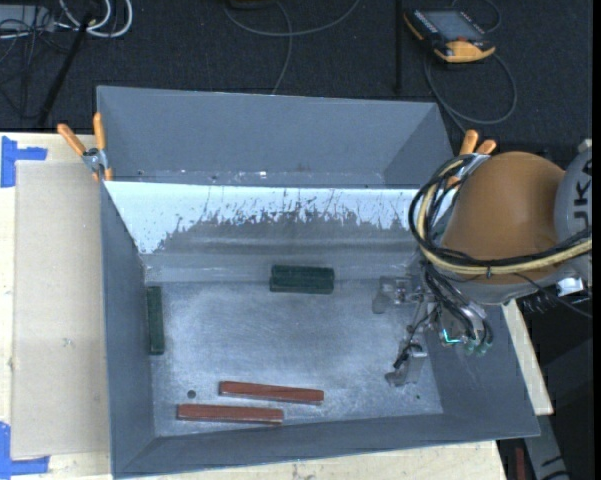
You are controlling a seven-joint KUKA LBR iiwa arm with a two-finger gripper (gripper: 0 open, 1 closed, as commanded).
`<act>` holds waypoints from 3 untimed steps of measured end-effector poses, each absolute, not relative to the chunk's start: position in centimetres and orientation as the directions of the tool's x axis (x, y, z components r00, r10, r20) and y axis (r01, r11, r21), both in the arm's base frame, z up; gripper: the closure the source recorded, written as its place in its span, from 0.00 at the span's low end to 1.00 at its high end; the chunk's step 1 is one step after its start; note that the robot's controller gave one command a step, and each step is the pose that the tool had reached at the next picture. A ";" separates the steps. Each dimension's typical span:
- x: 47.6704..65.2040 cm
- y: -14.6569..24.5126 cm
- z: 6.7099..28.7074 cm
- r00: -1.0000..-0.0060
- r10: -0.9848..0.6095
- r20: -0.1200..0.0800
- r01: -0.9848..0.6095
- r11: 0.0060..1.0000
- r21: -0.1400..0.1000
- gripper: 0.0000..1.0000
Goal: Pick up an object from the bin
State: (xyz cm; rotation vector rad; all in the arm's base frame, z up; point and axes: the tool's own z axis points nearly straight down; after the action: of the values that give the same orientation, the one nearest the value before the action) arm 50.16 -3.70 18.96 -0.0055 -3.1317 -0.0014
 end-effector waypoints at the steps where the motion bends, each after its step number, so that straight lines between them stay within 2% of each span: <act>1: 47.5 0.5 7.9 -0.997 -0.074 0.003 -0.074 0.997 0.002 0.00; 2: 48.4 5.5 7.0 -0.994 -0.106 -0.008 -0.106 0.994 0.001 0.00; 3: 48.2 5.3 7.0 -0.994 -0.105 -0.001 -0.105 0.994 0.000 1.00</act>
Offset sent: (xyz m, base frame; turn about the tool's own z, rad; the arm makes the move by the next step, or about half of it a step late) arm -0.0260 0.0404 -0.1075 -0.0753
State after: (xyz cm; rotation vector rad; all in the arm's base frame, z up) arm 48.17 5.25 6.98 0.1652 -3.1382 -0.0001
